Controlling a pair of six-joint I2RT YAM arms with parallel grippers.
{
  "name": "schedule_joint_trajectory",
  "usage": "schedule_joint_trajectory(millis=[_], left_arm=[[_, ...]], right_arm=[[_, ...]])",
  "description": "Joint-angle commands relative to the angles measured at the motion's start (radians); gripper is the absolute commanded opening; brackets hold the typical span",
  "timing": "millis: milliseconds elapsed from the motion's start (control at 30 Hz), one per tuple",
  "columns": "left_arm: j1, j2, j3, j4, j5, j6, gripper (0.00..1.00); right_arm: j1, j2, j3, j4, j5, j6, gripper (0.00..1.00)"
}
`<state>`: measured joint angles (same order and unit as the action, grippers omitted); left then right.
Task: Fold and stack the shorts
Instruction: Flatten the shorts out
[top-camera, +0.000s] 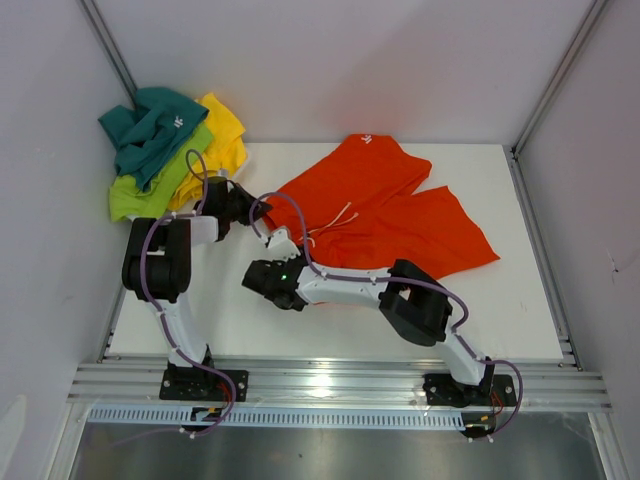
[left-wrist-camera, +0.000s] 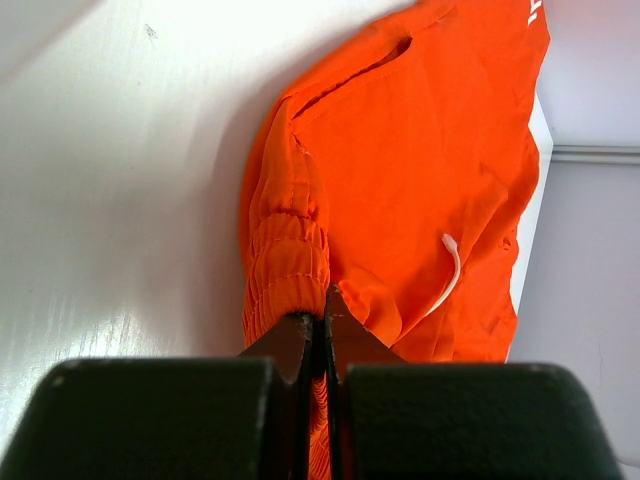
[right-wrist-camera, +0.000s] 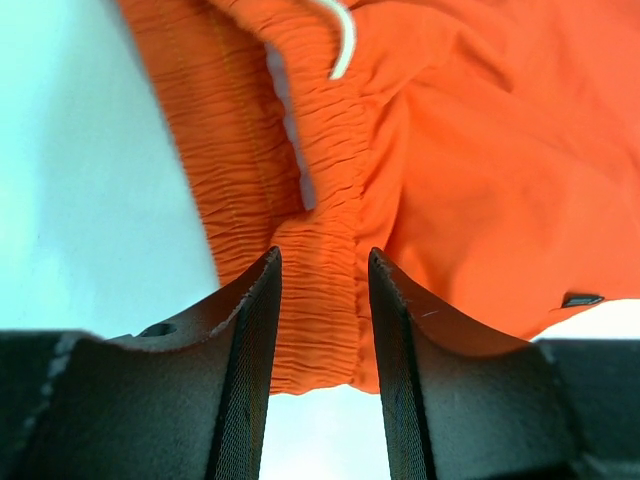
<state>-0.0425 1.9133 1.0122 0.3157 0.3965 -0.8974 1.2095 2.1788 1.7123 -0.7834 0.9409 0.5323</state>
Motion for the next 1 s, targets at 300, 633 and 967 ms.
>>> schedule_joint_trajectory(millis=[300, 633, 967], left_arm=[[0.001, -0.014, 0.014, 0.056, 0.005, 0.002, 0.0], [-0.002, -0.017, 0.016, 0.054, 0.004, 0.005, 0.0], [-0.002, -0.017, 0.02, 0.052, 0.008, 0.002, 0.0]], right_arm=[[0.05, 0.107, 0.063, -0.093, 0.039, 0.101, 0.41], [0.073, 0.154, 0.104, -0.203, 0.111, 0.15, 0.41], [0.084, 0.18, 0.122, -0.306, 0.164, 0.176, 0.38]])
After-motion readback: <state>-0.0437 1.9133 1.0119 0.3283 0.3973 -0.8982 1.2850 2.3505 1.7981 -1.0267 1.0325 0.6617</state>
